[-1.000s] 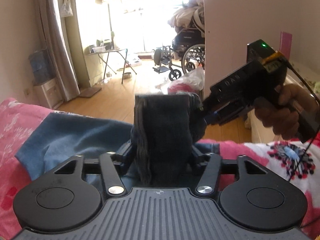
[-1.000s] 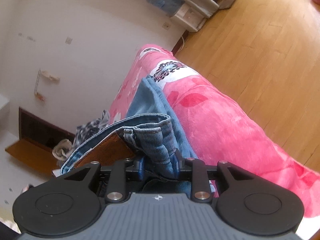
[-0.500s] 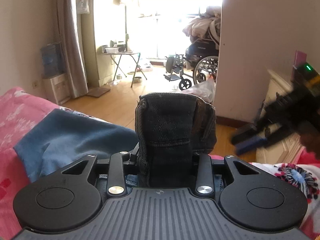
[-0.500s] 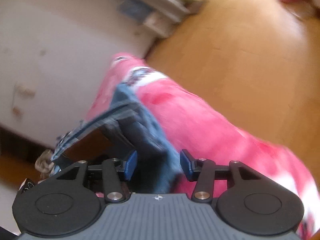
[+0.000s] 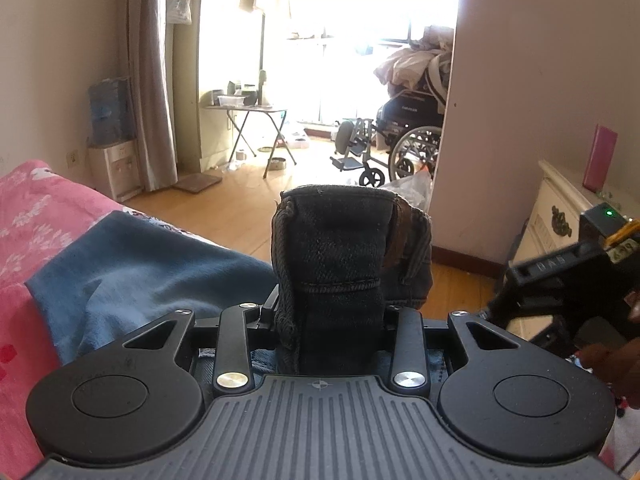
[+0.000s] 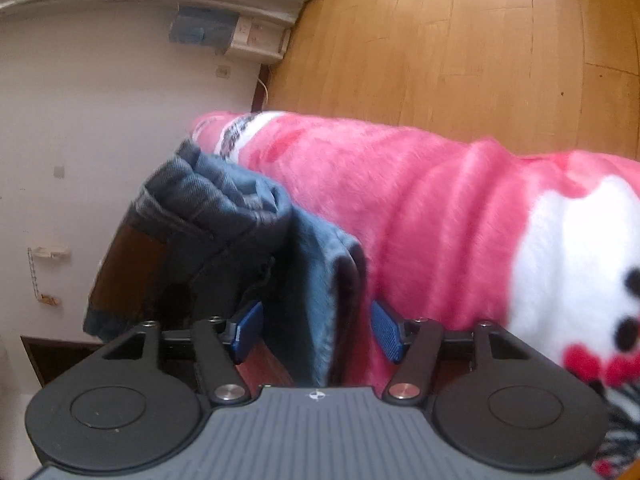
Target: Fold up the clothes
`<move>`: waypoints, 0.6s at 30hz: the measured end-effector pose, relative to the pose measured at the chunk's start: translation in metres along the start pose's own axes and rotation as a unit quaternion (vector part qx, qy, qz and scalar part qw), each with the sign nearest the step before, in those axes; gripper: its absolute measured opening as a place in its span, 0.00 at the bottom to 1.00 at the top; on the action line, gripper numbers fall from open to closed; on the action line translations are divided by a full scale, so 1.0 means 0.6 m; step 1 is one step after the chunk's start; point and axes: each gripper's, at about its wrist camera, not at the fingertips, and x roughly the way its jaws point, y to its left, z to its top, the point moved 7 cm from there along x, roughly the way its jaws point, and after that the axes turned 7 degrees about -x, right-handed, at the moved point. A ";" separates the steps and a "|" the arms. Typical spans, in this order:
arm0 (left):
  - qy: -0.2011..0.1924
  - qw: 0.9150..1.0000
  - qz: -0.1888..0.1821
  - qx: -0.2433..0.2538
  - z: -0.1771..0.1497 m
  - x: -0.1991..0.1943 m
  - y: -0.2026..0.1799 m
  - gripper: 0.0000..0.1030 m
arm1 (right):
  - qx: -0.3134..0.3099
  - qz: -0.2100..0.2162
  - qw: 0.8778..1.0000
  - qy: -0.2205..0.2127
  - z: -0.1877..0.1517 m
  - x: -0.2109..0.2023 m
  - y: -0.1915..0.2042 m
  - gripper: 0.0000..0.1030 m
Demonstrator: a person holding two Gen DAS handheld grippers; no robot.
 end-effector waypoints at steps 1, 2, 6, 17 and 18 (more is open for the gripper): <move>0.000 1.000 0.000 -0.001 0.000 0.000 0.001 0.33 | 0.007 0.002 1.000 -0.005 0.003 0.002 0.000 0.62; -0.001 1.000 -0.001 -0.003 0.000 0.000 0.001 0.34 | 0.018 0.003 1.000 -0.009 0.005 0.004 -0.003 0.61; -0.002 1.000 -0.002 -0.008 0.002 -0.001 0.003 0.33 | 0.057 0.014 0.998 -0.022 0.005 0.011 -0.016 0.62; -0.004 1.000 -0.009 -0.004 -0.001 -0.007 0.003 0.34 | 0.050 0.010 0.998 -0.032 -0.027 0.029 0.003 0.44; -0.001 1.000 -0.011 0.001 -0.005 -0.008 0.001 0.34 | 0.058 0.017 0.998 -0.033 -0.029 0.031 0.003 0.40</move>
